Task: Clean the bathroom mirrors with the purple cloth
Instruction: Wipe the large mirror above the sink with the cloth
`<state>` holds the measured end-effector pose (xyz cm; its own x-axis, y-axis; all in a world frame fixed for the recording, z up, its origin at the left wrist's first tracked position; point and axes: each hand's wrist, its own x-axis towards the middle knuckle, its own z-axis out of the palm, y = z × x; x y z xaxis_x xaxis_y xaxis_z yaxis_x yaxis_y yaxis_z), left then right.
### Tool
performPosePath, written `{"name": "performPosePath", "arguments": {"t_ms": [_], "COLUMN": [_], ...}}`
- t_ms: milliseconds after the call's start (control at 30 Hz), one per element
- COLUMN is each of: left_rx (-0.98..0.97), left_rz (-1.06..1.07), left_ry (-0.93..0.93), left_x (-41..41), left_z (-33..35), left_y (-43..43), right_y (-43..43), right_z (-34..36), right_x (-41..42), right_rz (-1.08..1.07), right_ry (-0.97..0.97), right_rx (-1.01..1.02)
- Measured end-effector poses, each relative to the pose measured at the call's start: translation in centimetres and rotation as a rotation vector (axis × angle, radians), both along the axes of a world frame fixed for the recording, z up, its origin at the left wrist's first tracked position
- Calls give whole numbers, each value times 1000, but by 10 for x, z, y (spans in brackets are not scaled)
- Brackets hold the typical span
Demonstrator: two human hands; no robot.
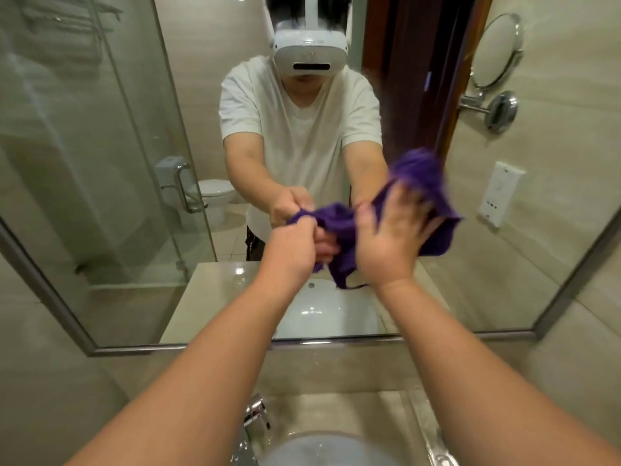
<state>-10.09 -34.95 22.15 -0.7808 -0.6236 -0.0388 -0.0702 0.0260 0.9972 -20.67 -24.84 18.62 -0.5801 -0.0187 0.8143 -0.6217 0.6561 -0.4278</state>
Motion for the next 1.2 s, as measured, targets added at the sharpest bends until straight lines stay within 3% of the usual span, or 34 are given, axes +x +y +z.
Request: {"name": "performPosePath", "arguments": {"t_ms": [67, 133, 167, 200, 267, 367, 433, 533, 667, 733, 833, 900, 1000, 1100, 1200], "left_rx": [-334, -664, -690, -612, -487, -349, -450, -650, -863, -897, -866, -850, -598, -524, -517], "left_rz": [-102, -217, -244, -249, -259, -225, -251, -340, -462, -461, -364, -258, -160, -356, -337], "left_ry": [-310, -564, -576, -537, -532, -489, -434, -393, -331, -235, -41, -28, -386, -840, -803], "left_x": [15, 43, 59, 77, 103, 132, 144, 149, 151, 155, 167, 182, 211, 239, 252], "left_z": [-44, -90, -108, -120, -131, -122, -104, -76, -60, -59, -68, -85, -119, -160, -189], "left_y": [3, 6, 6, 8, 11, 17, 25, 41, 64, 72, 73, 70, 61, 65, 83], "right_y": [1, 20, 31, 41, 54, 69, 81, 101, 116, 120, 130, 138, 152, 161, 156], "right_z": [-57, -107, -126, -142, -163, -174, -175, -157, -136, -130, -126, -127, -120, -109, -105], "right_x": [34, 57, 66, 77, 102, 136, 150, 168, 182, 191, 202, 199, 189, 187, 194], "right_rz": [357, 653, 706, 706, 662, 536, 479, 393, 959, 1088, 951, 788, 670, 702, 711], "right_ry": [84, -104, -269, -470, -816, -1162, -1279, -1271, -1450, -1464, -1472, -1419, -1327, -1375, -1378], "right_rx": [395, 628, 649, 594, 269, -202, -279, 7, -268, -186, -113, -47, 15, 212, 527]}}
